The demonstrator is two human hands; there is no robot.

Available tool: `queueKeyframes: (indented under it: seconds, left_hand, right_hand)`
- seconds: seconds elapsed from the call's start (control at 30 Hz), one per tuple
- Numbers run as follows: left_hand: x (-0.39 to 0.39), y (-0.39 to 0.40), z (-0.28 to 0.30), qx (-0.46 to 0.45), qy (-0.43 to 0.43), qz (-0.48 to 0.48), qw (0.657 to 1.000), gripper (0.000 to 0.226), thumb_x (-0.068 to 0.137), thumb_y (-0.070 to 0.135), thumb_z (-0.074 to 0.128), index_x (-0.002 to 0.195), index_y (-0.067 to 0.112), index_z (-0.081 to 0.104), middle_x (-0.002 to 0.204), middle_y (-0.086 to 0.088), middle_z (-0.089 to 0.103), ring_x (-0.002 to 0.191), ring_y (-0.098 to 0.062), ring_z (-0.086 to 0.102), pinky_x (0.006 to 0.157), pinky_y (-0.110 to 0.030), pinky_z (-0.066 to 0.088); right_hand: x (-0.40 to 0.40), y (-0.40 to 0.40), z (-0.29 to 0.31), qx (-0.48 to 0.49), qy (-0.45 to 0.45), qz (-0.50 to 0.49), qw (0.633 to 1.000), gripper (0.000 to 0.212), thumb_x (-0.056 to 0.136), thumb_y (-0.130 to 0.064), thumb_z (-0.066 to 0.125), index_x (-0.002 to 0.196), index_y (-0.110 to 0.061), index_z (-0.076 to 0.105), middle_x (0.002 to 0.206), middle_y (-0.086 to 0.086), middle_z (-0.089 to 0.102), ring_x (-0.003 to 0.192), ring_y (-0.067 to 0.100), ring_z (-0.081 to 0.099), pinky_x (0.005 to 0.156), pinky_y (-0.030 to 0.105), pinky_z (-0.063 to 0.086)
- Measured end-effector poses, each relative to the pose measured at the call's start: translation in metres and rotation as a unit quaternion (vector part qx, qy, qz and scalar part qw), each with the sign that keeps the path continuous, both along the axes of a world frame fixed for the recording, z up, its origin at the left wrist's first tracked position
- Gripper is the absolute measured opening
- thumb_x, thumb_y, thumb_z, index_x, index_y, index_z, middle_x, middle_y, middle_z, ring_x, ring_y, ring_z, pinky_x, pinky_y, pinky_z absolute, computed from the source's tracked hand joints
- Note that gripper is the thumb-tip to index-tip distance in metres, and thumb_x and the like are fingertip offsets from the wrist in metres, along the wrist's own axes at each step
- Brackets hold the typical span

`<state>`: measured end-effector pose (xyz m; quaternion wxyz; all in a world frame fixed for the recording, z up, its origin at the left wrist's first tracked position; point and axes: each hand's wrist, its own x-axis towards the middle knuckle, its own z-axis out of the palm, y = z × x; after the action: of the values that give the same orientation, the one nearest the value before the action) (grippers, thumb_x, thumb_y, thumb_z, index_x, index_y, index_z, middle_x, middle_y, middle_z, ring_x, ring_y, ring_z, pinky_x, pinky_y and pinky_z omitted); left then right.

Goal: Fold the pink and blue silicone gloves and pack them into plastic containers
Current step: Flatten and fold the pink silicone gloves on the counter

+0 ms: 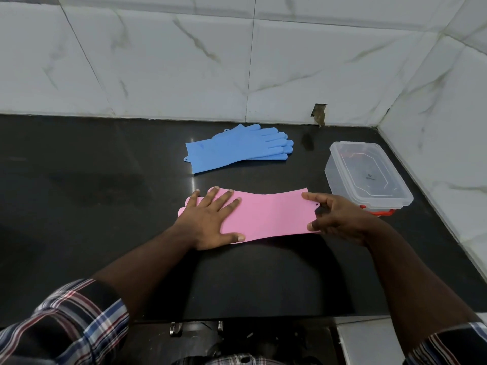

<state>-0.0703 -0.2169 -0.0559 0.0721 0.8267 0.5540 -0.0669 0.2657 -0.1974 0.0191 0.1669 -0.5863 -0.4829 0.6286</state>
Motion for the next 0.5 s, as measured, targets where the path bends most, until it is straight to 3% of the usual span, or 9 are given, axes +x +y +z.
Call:
queueKeyframes:
  seconds: [0.2, 0.33, 0.43, 0.5]
  left_hand:
    - [0.000, -0.002, -0.005, 0.018, -0.018, 0.004, 1.000, 0.103, 0.068, 0.098, 0.004, 0.155, 0.045, -0.012, 0.167, 0.011, -0.010, 0.154, -0.020, -0.014, 0.119, -0.059, -0.010]
    - [-0.001, -0.002, -0.007, 0.018, -0.023, 0.004, 1.000, 0.102, 0.069, 0.098, 0.005, 0.154, 0.045, -0.012, 0.167, 0.012, -0.010, 0.154, -0.019, -0.015, 0.119, -0.059, -0.010]
    - [-0.001, -0.002, -0.007, 0.016, -0.025, 0.003, 1.000, 0.101, 0.069, 0.098, 0.006, 0.154, 0.046, -0.012, 0.167, 0.012, -0.010, 0.154, -0.020, -0.015, 0.119, -0.059, -0.011]
    - [-0.001, -0.003, -0.005, 0.007, -0.022, 0.003, 1.000, 0.102, 0.069, 0.098, 0.005, 0.154, 0.045, -0.012, 0.167, 0.012, -0.010, 0.154, -0.020, -0.015, 0.118, -0.060, -0.011]
  right_hand:
    - [-0.008, -0.005, 0.013, 0.029, -0.022, 0.033, 0.999, 0.090, 0.073, 0.012, 0.074, 0.146, -0.029, 0.043, 0.131, 0.005, 0.040, 0.106, 0.027, 0.055, 0.077, 0.035, 0.059]
    - [-0.017, -0.006, 0.030, 0.075, 0.010, 0.049, 0.996, 0.091, 0.074, 0.014, 0.073, 0.147, -0.029, 0.040, 0.098, 0.001, 0.048, 0.066, 0.010, 0.064, 0.054, 0.019, 0.052]
    - [-0.033, -0.006, 0.044, 0.129, -0.007, 0.076, 0.989, 0.097, 0.071, 0.009, 0.078, 0.150, -0.028, 0.036, 0.082, -0.008, 0.053, 0.057, 0.007, 0.058, 0.054, 0.017, 0.050]
    - [-0.050, -0.006, 0.054, 0.160, -0.013, 0.103, 0.982, 0.102, 0.068, 0.002, 0.082, 0.152, -0.029, 0.032, 0.079, -0.004, 0.062, 0.060, 0.011, 0.062, 0.058, 0.023, 0.055]
